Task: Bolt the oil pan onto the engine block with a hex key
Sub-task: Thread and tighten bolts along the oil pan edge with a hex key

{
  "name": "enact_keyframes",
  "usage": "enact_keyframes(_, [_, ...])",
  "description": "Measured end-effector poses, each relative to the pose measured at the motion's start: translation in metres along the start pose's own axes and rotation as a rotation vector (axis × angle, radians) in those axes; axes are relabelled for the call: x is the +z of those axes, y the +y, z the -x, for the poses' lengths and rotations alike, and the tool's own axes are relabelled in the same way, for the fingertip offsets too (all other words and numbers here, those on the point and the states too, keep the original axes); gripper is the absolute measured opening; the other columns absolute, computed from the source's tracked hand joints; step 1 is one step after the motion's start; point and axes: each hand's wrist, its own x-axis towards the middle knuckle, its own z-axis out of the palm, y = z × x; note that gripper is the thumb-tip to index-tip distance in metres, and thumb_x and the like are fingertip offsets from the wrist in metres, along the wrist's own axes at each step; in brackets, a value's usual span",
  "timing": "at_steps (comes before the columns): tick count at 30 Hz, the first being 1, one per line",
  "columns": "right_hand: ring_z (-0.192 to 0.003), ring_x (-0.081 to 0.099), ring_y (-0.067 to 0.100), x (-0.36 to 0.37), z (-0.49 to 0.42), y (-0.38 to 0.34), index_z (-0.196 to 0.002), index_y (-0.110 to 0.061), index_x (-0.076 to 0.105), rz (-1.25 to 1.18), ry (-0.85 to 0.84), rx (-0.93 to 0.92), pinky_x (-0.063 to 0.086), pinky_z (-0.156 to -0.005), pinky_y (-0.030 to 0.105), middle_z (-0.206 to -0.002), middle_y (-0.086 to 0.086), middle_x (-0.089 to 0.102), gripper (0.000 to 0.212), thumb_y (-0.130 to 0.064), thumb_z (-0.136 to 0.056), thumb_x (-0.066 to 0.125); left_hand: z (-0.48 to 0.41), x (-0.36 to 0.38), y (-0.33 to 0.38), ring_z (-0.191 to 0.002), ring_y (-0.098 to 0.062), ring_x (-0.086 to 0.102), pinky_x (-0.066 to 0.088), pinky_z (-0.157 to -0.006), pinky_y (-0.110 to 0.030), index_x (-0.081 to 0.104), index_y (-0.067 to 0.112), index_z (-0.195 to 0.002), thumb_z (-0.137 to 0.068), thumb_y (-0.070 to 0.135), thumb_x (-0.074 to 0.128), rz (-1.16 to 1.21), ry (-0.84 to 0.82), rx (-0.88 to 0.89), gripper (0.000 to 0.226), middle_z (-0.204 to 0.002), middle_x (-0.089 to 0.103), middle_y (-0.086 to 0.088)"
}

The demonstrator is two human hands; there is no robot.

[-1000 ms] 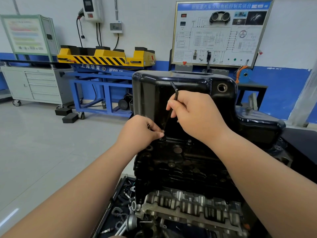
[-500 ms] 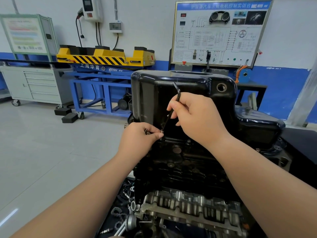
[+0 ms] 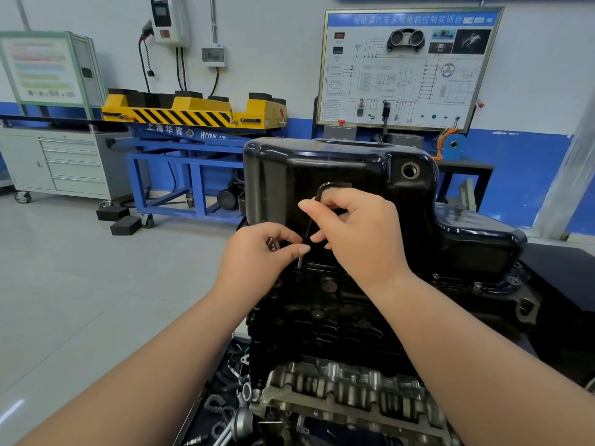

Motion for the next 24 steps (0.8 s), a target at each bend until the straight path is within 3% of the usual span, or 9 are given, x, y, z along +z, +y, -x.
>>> enact_keyframes(3, [-0.066, 0.067, 0.010, 0.006, 0.002, 0.000, -0.080, -0.017, 0.070, -0.067, 0.002, 0.022, 0.056, -0.058, 0.032, -0.075, -0.001, 0.070, 0.013, -0.026, -0.087, 0.065, -0.003, -0.001, 0.005, -0.055, 0.008, 0.049, 0.036, -0.050, -0.005, 0.061, 0.041, -0.063, -0.074, 0.032, 0.074, 0.020, 0.015, 0.069, 0.019, -0.055, 0.055, 0.029])
enact_keyframes(7, [-0.071, 0.068, 0.009, 0.005, 0.001, 0.003, -0.090, -0.020, 0.068, -0.132, -0.121, 0.049, 0.055, -0.060, 0.022, -0.084, 0.000, 0.071, 0.009, -0.017, -0.091, 0.060, -0.005, -0.001, 0.003, -0.053, 0.001, 0.047, 0.037, -0.050, -0.008, 0.063, 0.039, -0.064, -0.075, 0.037, 0.071, 0.054, 0.002, 0.121, 0.014, -0.052, 0.054, 0.012])
enact_keyframes(12, [-0.072, 0.067, -0.003, -0.005, -0.006, 0.003, -0.096, -0.023, 0.066, -0.115, -0.305, 0.037, 0.047, -0.062, 0.007, -0.090, -0.006, 0.072, 0.020, -0.008, -0.092, 0.055, -0.007, -0.005, -0.001, -0.053, 0.003, 0.047, 0.037, -0.051, -0.007, 0.068, 0.036, -0.068, -0.075, 0.031, 0.074, 0.117, -0.051, 0.099, 0.010, -0.053, 0.055, 0.019])
enact_keyframes(17, [-0.050, 0.064, 0.010, 0.000, -0.007, 0.005, -0.085, -0.019, 0.070, -0.147, -0.229, 0.052, 0.051, -0.055, 0.015, -0.073, -0.002, 0.072, 0.011, -0.012, -0.088, 0.062, -0.006, -0.004, -0.004, -0.053, 0.006, 0.048, 0.036, -0.050, -0.004, 0.066, 0.037, -0.069, -0.075, 0.023, 0.075, 0.112, -0.051, 0.091, 0.018, -0.050, 0.054, 0.024])
enact_keyframes(20, [-0.053, 0.066, 0.008, 0.004, -0.005, 0.006, -0.084, -0.020, 0.071, -0.147, -0.184, 0.040, 0.054, -0.059, 0.020, -0.071, -0.002, 0.071, 0.010, -0.011, -0.085, 0.066, -0.007, -0.002, -0.006, -0.052, 0.003, 0.046, 0.036, -0.049, -0.007, 0.065, 0.039, -0.067, -0.072, 0.030, 0.076, 0.098, -0.047, 0.088, 0.015, -0.052, 0.054, 0.020])
enact_keyframes(24, [-0.057, 0.068, 0.007, 0.005, -0.004, 0.008, -0.080, -0.014, 0.069, -0.216, -0.139, 0.056, 0.049, -0.054, 0.012, -0.062, -0.003, 0.068, 0.006, -0.009, -0.083, 0.070, -0.009, -0.001, -0.006, -0.052, 0.004, 0.045, 0.035, -0.049, -0.007, 0.065, 0.038, -0.066, -0.072, 0.033, 0.076, 0.091, -0.037, 0.093, 0.013, -0.049, 0.052, 0.022])
